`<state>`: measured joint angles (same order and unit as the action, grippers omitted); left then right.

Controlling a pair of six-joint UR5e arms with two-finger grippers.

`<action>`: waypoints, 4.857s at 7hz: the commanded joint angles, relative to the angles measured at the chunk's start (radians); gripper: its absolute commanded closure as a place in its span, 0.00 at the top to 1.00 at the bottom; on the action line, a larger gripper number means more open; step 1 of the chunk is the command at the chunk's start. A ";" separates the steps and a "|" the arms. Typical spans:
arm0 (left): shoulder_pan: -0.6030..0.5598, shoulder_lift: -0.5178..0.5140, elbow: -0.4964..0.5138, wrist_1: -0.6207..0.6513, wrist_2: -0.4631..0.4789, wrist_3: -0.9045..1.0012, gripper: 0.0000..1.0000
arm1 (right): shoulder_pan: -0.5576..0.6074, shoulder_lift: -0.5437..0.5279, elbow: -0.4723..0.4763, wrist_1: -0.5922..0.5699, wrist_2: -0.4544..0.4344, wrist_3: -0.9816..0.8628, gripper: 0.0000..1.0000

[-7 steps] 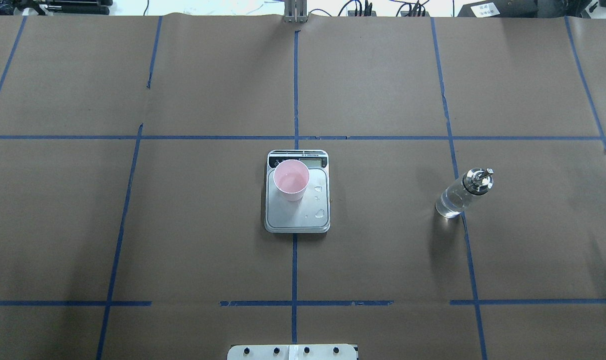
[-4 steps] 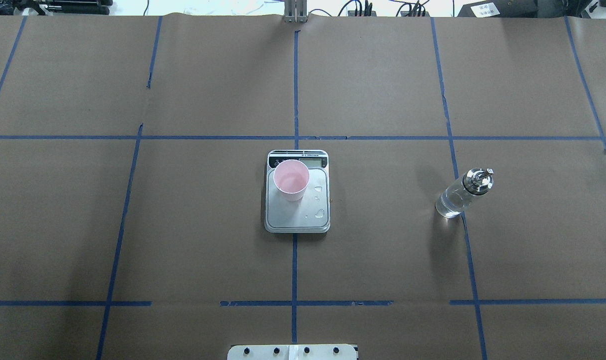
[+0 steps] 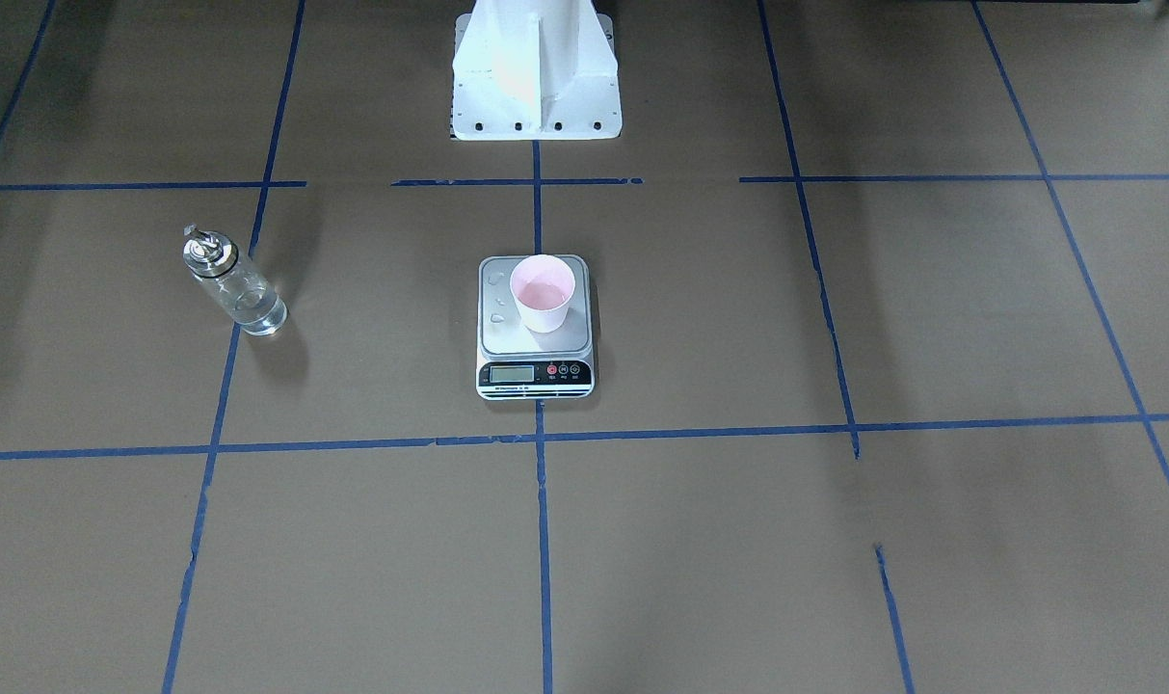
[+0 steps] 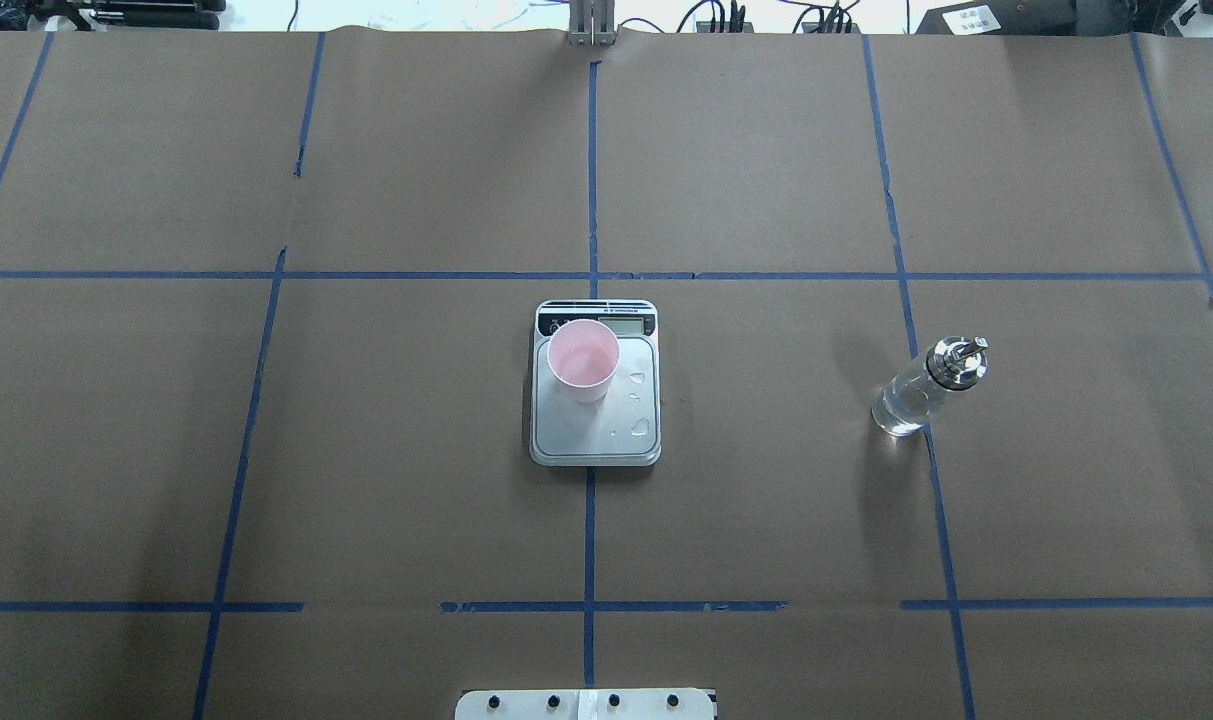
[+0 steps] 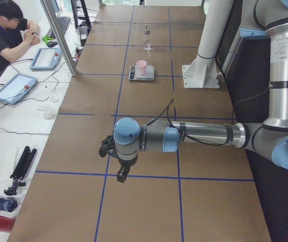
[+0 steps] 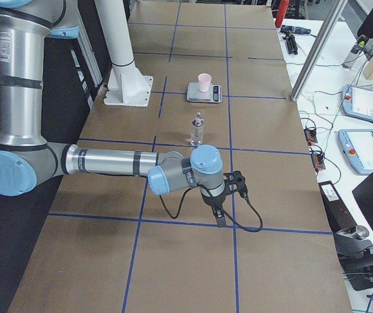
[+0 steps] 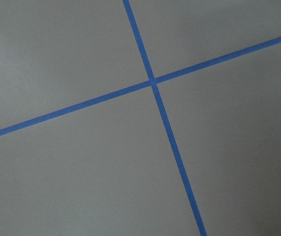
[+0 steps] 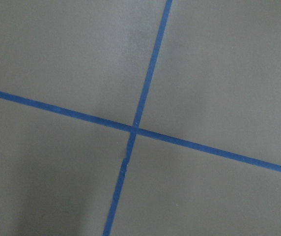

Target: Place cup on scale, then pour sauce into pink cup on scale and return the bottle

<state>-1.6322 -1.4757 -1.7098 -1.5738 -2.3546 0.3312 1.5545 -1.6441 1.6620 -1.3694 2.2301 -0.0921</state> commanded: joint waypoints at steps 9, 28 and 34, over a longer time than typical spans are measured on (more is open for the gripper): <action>0.000 0.000 0.010 0.005 0.003 0.005 1.00 | 0.048 0.015 -0.022 -0.274 0.086 -0.078 1.00; 0.003 -0.003 0.168 -0.238 0.002 -0.161 1.00 | 0.010 0.017 -0.028 -0.274 0.088 -0.081 1.00; 0.002 -0.002 0.167 -0.229 0.002 -0.161 1.00 | -0.002 0.017 -0.030 -0.274 0.085 -0.083 1.00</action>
<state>-1.6304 -1.4779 -1.5430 -1.8032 -2.3531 0.1703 1.5530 -1.6275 1.6322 -1.6429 2.3148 -0.1748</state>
